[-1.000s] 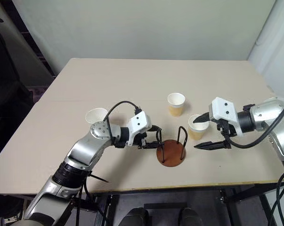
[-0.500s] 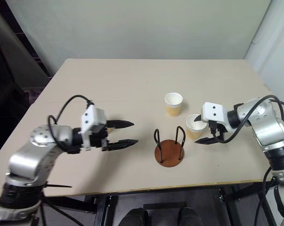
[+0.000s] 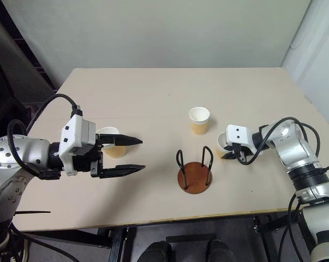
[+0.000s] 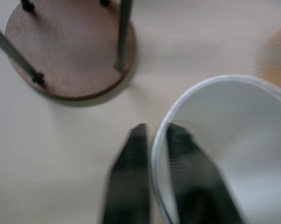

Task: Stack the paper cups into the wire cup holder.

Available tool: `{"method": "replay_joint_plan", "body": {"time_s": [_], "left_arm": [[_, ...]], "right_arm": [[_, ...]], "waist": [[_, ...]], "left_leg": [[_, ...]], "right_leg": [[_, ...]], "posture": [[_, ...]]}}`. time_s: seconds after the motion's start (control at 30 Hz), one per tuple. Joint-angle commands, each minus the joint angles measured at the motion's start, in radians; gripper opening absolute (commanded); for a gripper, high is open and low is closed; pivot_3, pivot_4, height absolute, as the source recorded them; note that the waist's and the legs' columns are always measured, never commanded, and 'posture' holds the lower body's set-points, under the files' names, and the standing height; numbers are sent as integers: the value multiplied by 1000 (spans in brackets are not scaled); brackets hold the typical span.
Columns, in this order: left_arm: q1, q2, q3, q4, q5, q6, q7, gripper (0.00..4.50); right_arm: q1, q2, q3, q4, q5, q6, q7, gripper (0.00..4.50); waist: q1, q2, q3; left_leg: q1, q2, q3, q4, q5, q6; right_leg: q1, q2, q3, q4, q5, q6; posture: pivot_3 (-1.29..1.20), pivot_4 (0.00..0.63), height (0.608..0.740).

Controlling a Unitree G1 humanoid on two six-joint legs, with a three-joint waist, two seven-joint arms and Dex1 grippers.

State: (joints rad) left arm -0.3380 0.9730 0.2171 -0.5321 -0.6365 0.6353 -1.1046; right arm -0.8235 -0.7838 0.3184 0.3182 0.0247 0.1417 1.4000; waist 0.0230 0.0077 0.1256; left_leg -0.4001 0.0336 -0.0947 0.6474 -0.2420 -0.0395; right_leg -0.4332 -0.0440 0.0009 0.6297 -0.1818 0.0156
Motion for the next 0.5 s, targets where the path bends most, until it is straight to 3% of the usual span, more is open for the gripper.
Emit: {"method": "replay_joint_plan", "body": {"time_s": [0.03,0.27,0.37,0.5], "left_arm": [[-20,49,68,-11,-33,-9,-19,3367],[0,120,101,63,-5,-59,-76,3367],[-6,107,57,86,17,-84,-71,3367],[-20,89,13,85,20,-95,-61,3367]], "right_arm": [[-37,-71,-106,-138,128,64,106,56],[-140,-155,-225,-250,291,221,180,56],[-219,-111,-280,-345,468,390,182,56],[-169,-72,-231,-483,503,447,142,56]], "waist": [[0,0,0],[-3,0,0],[-8,1,1],[-9,0,0]], "left_leg": [[-1,0,0,0,0,0],[-2,0,0,-1,-1,-2],[-1,0,0,-1,-1,-2],[-1,2,0,-2,-1,-4]], "right_leg": [[-1,0,0,0,0,0],[-2,1,0,-1,-3,-5],[-3,1,0,0,-4,-6],[-3,4,0,1,-8,-11]], "posture": [[0,150,740],[0,150,740],[0,150,740],[0,150,740]]}}
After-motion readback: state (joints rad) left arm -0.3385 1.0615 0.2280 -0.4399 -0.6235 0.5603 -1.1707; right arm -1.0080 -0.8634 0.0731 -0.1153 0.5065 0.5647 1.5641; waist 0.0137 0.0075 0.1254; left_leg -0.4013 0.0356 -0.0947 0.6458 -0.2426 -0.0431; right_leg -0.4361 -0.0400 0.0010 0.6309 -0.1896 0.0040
